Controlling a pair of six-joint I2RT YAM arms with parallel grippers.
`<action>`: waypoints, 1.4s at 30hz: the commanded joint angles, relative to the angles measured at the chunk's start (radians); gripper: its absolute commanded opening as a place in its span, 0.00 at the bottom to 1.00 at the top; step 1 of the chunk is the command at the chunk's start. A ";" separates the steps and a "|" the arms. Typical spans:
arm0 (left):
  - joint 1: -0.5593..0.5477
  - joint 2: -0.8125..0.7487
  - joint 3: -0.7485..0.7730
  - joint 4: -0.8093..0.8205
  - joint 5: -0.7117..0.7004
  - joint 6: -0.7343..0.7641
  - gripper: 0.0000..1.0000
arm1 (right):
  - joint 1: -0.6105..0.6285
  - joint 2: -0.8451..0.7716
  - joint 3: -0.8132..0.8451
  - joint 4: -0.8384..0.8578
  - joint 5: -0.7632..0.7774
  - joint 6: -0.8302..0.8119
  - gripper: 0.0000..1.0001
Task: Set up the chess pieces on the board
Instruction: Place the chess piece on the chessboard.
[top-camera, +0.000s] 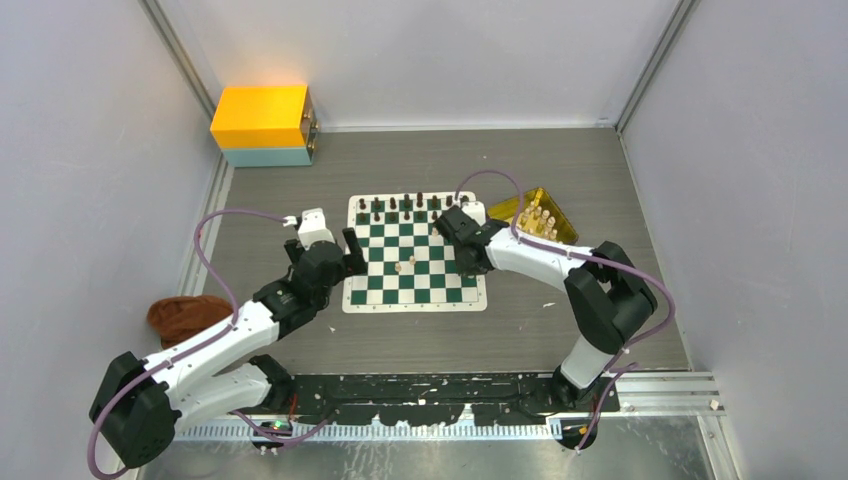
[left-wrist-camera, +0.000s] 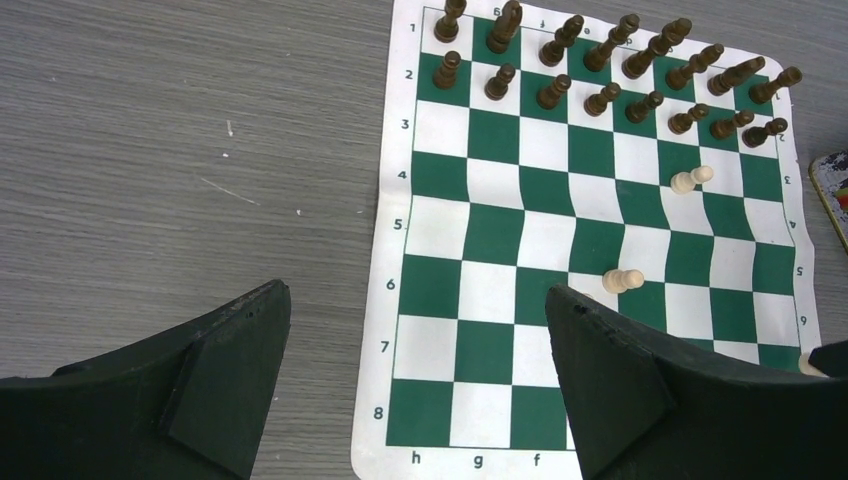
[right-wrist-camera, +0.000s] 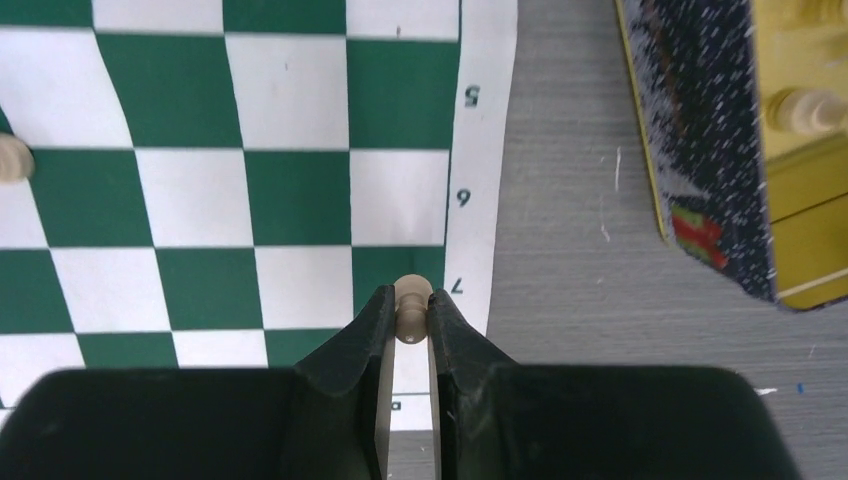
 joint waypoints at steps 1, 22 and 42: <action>0.000 -0.010 0.003 0.036 -0.033 0.003 0.98 | 0.019 -0.068 -0.040 0.025 0.034 0.057 0.01; 0.000 -0.018 -0.002 0.032 -0.025 -0.002 0.98 | 0.035 -0.021 -0.039 0.073 -0.006 0.064 0.01; 0.000 -0.013 -0.011 0.036 -0.026 -0.005 0.98 | 0.043 -0.018 -0.071 0.105 -0.023 0.075 0.38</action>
